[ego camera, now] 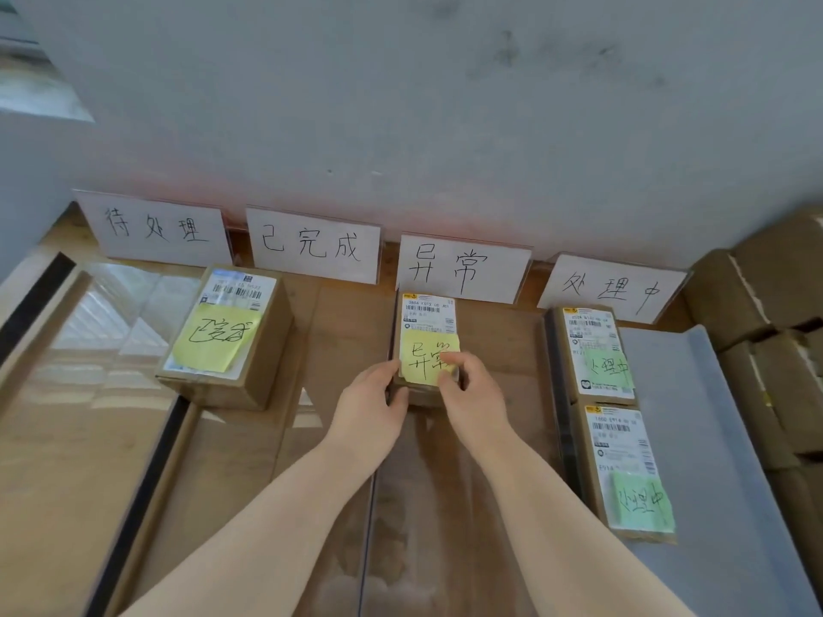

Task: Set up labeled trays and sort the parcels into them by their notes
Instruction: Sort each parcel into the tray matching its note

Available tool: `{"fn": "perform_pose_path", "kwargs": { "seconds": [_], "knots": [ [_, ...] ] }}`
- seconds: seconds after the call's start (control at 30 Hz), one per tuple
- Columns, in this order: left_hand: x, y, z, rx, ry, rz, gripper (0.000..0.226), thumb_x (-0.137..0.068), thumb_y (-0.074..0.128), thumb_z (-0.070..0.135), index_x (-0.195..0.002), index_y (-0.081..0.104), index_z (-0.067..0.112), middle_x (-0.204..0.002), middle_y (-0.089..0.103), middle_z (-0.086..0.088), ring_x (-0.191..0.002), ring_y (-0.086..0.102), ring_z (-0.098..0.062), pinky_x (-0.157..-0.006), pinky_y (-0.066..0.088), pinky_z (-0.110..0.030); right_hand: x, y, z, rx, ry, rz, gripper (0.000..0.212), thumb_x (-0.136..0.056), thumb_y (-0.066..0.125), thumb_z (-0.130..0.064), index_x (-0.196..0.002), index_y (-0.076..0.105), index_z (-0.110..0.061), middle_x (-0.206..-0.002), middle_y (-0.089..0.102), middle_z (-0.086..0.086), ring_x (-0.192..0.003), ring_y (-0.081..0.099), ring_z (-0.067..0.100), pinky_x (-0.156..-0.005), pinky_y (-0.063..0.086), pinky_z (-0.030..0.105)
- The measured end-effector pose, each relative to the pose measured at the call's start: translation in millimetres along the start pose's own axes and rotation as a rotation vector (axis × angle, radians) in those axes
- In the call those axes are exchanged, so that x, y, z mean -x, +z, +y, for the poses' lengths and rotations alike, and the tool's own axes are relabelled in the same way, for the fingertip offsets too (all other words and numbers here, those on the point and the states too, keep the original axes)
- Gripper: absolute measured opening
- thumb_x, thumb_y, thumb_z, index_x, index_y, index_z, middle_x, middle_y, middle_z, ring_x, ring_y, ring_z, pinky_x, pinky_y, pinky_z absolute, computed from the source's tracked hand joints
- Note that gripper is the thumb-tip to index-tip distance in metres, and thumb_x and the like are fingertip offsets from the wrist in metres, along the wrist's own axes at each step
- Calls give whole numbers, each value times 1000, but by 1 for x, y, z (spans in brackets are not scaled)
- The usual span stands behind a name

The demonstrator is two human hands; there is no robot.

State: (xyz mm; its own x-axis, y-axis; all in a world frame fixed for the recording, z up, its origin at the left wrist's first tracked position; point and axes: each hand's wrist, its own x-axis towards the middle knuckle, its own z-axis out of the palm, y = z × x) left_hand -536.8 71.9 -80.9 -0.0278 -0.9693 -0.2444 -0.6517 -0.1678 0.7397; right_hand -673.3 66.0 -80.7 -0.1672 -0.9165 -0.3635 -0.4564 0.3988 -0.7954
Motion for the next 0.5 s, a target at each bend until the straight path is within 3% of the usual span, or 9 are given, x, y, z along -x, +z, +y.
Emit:
{"fn": "perform_pose_path", "kwargs": {
  "seconds": [0.13, 0.2, 0.33, 0.5],
  "knots": [
    [-3, 2, -3, 35, 19, -13, 43, -95, 50, 11, -137, 50, 18, -133, 55, 2, -120, 53, -14, -99, 40, -22, -10, -2, 3, -21, 23, -30, 14, -98, 48, -22, -96, 50, -36, -146, 44, -5, -128, 45, 15, -93, 41, 22],
    [0, 1, -7, 65, 30, -19, 44, -95, 49, 11, -138, 49, 21, -136, 54, 5, -123, 50, -11, -102, 40, -22, -8, -3, 5, -42, 14, -28, 15, -98, 48, -23, -97, 49, -38, -148, 42, -6, -131, 44, 15, -96, 40, 23],
    [15, -7, -12, -36, 90, -51, 47, -97, 47, 15, -144, 42, 20, -145, 44, 4, -132, 40, -9, -110, 30, -21, 10, -5, 6, -2, -30, -2, 33, -99, 46, -28, -132, 45, -33, -156, 23, -12, -141, 29, 11, -103, 29, 19],
    [40, -27, -18, -335, 236, -26, 49, -100, 41, 28, -148, 32, 26, -155, 30, 5, -142, 27, -12, -111, 26, -24, 48, -3, 1, 167, -124, 13, 47, -99, 46, -32, -144, 33, -34, -158, 14, -15, -144, 18, 6, -104, 18, 17]
  ]
}}
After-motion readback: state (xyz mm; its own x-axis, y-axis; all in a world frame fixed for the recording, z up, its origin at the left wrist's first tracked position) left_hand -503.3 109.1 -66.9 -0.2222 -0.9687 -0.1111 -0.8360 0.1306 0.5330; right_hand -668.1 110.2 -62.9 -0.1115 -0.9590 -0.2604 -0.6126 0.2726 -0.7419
